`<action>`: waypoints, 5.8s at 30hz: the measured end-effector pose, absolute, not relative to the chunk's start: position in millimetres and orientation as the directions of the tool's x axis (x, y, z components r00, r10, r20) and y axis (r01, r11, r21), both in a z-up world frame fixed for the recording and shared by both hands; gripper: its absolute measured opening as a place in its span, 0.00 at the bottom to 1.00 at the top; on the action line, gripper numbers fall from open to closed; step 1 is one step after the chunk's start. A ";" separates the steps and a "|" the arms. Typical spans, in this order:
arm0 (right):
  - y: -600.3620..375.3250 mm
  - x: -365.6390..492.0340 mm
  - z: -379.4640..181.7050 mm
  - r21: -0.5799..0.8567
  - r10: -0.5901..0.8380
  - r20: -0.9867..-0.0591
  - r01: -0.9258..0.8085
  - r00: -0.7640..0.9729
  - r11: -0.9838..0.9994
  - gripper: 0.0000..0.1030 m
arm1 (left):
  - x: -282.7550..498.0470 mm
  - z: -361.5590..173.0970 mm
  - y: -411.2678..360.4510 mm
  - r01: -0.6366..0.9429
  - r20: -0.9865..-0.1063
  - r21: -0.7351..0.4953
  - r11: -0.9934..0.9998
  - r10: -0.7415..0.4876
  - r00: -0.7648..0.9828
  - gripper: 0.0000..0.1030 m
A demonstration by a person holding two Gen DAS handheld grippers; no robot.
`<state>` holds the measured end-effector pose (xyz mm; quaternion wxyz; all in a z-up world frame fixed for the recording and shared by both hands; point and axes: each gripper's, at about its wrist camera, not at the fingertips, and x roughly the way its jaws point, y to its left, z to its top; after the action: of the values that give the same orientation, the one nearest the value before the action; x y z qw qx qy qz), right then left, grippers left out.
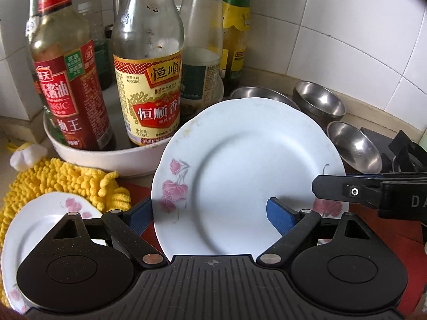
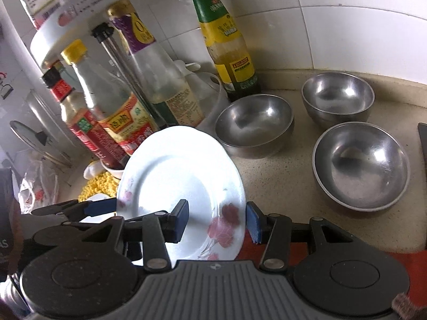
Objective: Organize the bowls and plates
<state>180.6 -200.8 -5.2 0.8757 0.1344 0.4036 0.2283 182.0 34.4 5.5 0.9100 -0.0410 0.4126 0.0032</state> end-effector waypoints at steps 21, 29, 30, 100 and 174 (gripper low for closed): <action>-225.6 114.1 -8.4 0.435 0.529 -0.679 -0.301 0.510 0.849 0.42 | 116.2 0.5 2.2 -0.046 -0.771 -0.050 0.998 -0.009 0.636 0.90; -232.8 98.9 -16.6 0.429 0.530 -0.703 -0.311 0.474 0.848 0.42 | 98.5 -9.0 -7.4 -0.059 -0.787 -0.053 0.997 -0.005 0.617 0.90; -233.4 97.7 -17.8 0.430 0.530 -0.706 -0.311 0.469 0.848 0.42 | 96.8 -10.6 -8.2 -0.061 -0.790 -0.053 0.997 -0.005 0.613 0.90; -126.2 100.5 23.8 -0.092 0.348 -0.707 -0.568 0.616 0.818 0.54 | 41.5 5.3 80.7 -0.330 -0.774 0.016 0.944 0.221 0.593 0.99; 31.1 175.1 -38.7 0.273 0.511 -0.802 -0.572 0.309 0.773 0.46 | 95.8 -35.4 241.5 -0.260 -0.818 -0.102 0.960 0.068 0.571 0.99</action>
<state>175.1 31.1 -38.7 0.8083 -0.0314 0.4831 0.3352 95.8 241.5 -35.4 0.8800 -0.1061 0.4534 0.0933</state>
